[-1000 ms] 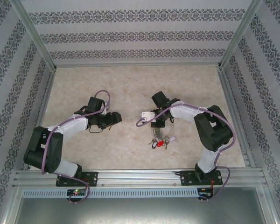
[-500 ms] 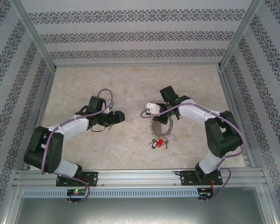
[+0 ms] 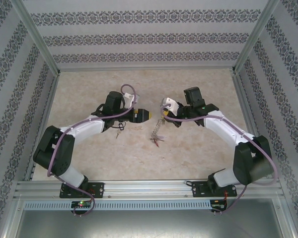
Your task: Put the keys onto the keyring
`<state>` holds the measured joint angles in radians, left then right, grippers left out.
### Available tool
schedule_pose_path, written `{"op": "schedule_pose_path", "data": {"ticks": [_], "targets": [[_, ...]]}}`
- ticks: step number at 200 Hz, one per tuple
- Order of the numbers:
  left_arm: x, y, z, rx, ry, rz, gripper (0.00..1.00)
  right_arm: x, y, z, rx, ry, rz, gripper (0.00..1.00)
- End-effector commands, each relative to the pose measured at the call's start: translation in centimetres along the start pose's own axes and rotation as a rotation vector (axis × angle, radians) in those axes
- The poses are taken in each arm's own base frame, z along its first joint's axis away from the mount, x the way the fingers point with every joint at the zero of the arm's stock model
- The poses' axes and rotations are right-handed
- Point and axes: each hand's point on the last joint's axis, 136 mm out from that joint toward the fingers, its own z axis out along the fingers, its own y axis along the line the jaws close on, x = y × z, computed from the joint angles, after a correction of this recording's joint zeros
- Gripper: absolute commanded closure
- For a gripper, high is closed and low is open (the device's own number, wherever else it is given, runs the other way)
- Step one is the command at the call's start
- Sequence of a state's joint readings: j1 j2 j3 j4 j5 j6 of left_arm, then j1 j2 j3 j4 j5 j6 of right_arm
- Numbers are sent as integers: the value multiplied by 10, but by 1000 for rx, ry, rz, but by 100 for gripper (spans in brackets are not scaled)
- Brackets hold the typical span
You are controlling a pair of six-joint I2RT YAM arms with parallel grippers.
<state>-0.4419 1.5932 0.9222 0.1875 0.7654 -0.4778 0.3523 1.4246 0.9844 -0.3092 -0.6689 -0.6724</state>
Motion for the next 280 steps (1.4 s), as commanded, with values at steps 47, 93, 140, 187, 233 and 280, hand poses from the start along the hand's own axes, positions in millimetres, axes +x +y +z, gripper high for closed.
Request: {"op": "schedule_pose_path", "data": {"ticks": [47,93,140,187,233,280], "targets": [[-10,-50,3,183,-18,182,8,-60,-7,-29,62,-334,138,100],[4,-64,-10,184,-1,293,6,-74,-14,-41,128,-364,186,100],[1,-81,-29,190,-33,302,5,-84,-18,-54,196,-389,210,100],[4,-82,-31,189,-63,299,4,-92,-16,-55,212,-407,216,100],[0,-84,-40,167,-152,428,5,-100,-7,-59,176,-427,216,100],[-8,-95,-62,77,-278,821,15,-111,7,-63,96,-454,194,100]]}}
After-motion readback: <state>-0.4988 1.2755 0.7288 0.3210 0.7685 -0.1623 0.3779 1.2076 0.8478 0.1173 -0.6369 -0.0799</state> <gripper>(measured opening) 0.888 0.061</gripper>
